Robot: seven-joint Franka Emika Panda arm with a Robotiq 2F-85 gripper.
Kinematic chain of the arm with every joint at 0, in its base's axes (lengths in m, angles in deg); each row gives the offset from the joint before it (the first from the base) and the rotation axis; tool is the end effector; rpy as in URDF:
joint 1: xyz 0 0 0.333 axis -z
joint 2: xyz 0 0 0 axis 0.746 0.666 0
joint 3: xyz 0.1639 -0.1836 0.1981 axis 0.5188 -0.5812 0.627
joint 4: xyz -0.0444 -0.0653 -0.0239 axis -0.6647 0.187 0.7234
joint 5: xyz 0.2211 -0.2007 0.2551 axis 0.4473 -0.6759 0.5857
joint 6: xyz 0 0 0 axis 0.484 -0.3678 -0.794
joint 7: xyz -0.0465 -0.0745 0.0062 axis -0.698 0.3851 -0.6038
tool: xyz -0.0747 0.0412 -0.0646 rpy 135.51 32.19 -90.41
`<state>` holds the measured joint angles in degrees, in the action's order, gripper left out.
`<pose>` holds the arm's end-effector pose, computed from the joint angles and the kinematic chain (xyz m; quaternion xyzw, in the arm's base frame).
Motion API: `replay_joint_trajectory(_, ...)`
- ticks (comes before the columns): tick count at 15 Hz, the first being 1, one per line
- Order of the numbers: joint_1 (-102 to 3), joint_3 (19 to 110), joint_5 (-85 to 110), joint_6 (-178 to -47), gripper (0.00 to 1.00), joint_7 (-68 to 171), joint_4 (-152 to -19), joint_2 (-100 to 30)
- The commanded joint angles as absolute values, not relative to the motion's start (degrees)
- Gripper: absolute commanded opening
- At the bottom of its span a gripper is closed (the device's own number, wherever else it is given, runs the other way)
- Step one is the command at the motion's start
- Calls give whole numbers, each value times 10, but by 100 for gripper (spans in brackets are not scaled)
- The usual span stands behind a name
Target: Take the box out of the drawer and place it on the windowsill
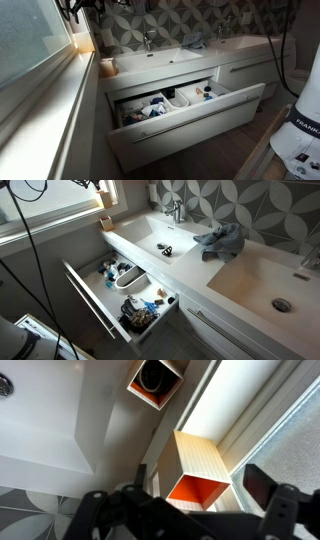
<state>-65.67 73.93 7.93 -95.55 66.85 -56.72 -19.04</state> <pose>0.7000 0.2678 0.5326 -0.9808 -0.0342 -0.1890 0.0352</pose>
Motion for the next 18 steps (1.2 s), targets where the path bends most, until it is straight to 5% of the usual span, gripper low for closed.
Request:
replay_joint_trajectory(1,-645,747,74,-973,88,592,-635,-218)
replay_joint_trajectory(5,-645,742,70,-1026,57,551,-664,-207)
replay_joint_trajectory(7,-645,741,70,-1055,57,542,-677,-204)
replay_joint_trajectory(8,-646,738,66,-1073,47,539,-683,-203)
replay_joint_trajectory(12,-650,730,64,-1128,55,543,-689,-193)
replay_joint_trajectory(18,-652,723,67,-1178,47,553,-682,-179)
